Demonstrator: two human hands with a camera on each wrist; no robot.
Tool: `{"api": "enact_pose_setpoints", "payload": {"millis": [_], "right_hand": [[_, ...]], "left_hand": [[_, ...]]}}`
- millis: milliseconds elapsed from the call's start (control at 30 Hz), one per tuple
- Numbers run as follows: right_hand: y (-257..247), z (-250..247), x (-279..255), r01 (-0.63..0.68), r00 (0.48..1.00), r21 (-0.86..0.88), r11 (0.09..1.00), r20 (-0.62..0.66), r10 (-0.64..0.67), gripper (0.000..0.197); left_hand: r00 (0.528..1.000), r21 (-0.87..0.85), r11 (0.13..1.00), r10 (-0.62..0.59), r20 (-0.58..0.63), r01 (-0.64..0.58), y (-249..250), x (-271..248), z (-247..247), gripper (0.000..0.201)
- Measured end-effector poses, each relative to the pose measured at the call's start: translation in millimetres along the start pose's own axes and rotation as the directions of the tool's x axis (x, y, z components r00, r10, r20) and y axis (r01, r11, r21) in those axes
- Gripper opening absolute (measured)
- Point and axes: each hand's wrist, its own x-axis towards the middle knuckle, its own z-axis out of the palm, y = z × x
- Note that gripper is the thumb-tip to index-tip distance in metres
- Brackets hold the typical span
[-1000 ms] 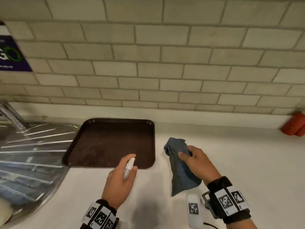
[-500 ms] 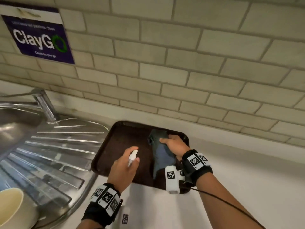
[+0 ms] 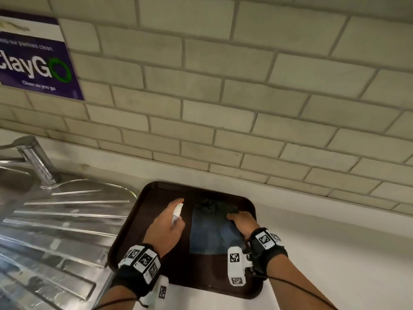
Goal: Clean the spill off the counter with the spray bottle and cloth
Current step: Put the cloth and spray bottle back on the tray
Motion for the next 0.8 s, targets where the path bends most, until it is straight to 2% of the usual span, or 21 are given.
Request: {"api": "enact_pose_setpoints", "payload": {"millis": [100,233,367,500,633,733,800], "right_hand": [[24,-10,1,-0.013,0.997,-0.152,0.988,-0.074,0.002,0.021],[36,-17,-3,-0.043,0.992,-0.395,0.918,-0.129,-0.01,0.024],[38,-20,-2,-0.082,0.983,-0.505,0.859,-0.183,-0.014,0.037],[39,-24,-5,-0.094,0.976,-0.57,0.816,-0.213,-0.037,0.042],[42,-31,-14,-0.066,0.972,-0.591,0.804,-0.219,-0.081,0.037],[48,-36,-26,-0.005,0.967,-0.566,0.824,-0.213,-0.14,0.031],[56,-41,-36,0.034,0.963,-0.531,0.847,-0.209,-0.17,0.035]], "left_hand": [[0.999,0.062,0.998,-0.005,0.047,0.002,5,19,7,0.068],[0.997,0.139,0.99,-0.035,0.062,0.026,7,48,12,0.075],[0.998,0.165,0.984,-0.064,0.012,0.061,1,82,13,0.062],[0.999,0.121,0.992,-0.037,-0.035,0.04,-5,104,9,0.036],[0.998,0.125,0.992,-0.012,-0.069,0.021,-6,110,9,0.021],[0.994,0.144,0.989,-0.004,-0.105,0.02,-3,110,12,0.018],[0.995,0.165,0.986,0.002,-0.102,0.015,-2,110,14,0.019]]}}
